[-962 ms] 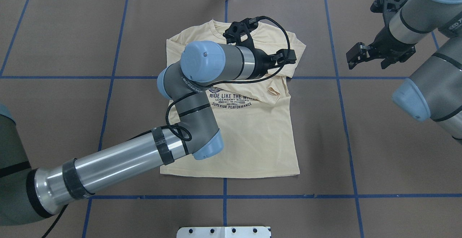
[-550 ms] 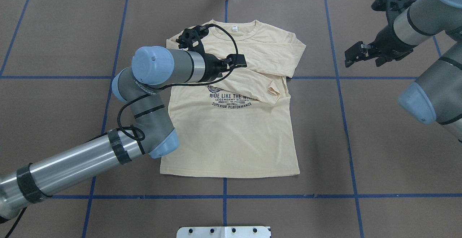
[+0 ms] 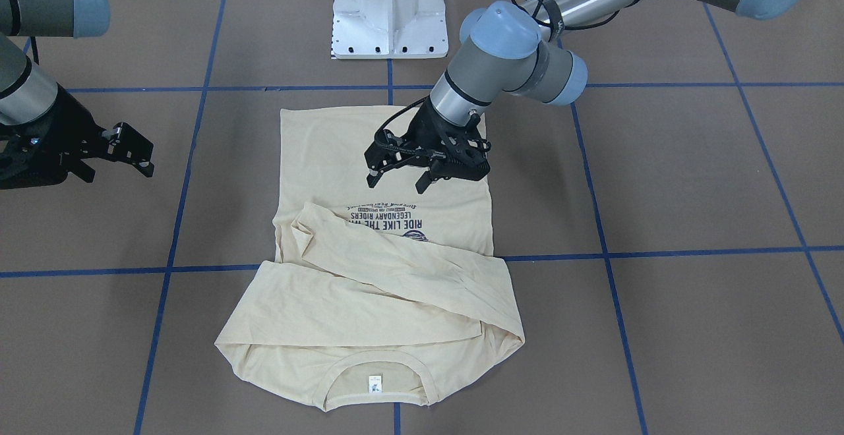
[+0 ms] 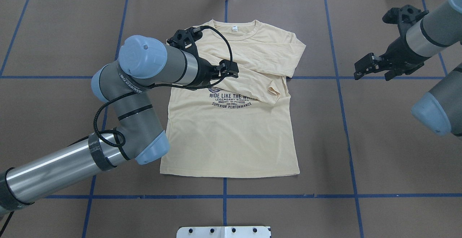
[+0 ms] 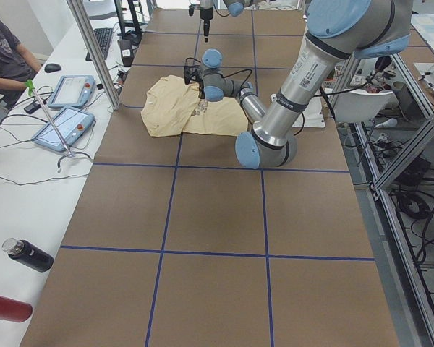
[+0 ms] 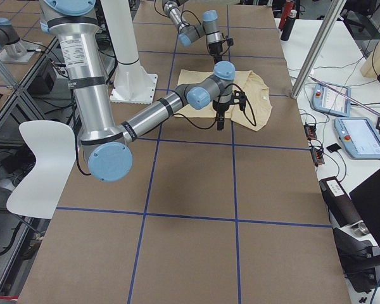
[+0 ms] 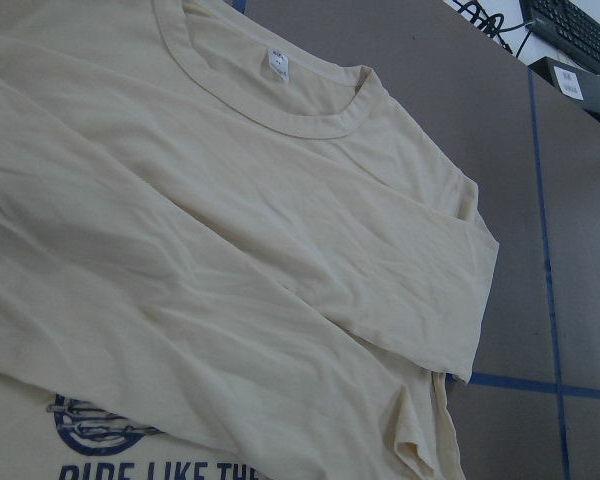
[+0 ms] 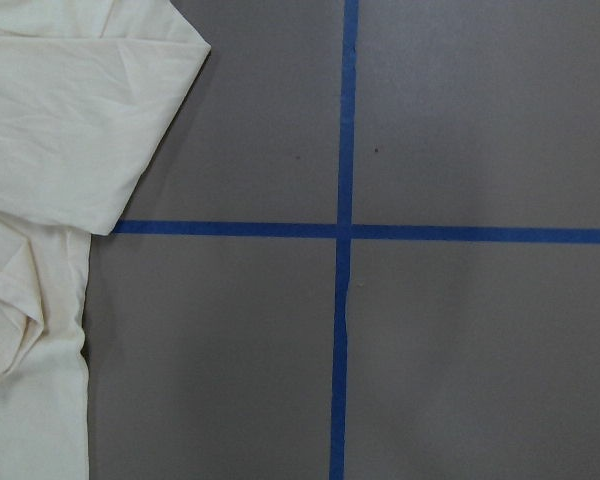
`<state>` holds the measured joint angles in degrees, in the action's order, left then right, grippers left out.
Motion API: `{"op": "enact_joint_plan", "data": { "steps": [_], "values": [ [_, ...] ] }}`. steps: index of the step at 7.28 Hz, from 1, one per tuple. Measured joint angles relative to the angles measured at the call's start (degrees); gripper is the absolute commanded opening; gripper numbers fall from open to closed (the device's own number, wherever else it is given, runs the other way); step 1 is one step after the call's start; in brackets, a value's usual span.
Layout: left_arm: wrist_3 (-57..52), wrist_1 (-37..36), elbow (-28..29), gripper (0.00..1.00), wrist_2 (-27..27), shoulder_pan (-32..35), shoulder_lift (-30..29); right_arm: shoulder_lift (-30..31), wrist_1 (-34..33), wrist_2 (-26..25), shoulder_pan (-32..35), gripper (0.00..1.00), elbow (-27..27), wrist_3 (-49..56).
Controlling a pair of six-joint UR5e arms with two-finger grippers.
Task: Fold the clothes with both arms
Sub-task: 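Release the sleeve with the left gripper while the right arm moves toward the hem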
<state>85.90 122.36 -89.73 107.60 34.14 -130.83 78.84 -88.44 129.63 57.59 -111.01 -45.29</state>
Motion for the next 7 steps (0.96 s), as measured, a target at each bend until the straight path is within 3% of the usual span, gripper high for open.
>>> {"op": "enact_joint_plan", "data": {
  "steps": [2, 4, 7],
  "values": [
    [-6.4, -13.6, -9.1, 1.00, 1.8, -0.2, 1.8, 4.3, -3.9, 2.1, -0.5, 1.00, -5.2, -0.2],
    [-8.3, -15.4, -13.0, 1.00, 2.0, -0.9, 5.4, 6.1, -3.0, 0.3, -6.2, 1.00, -8.4, -6.3],
    [-8.4, -15.3, -16.9, 1.00, 1.5, -1.9, 7.1, 6.0, 3.0, -9.1, -21.5, 0.99, -10.3, -19.9]
  ]
}}
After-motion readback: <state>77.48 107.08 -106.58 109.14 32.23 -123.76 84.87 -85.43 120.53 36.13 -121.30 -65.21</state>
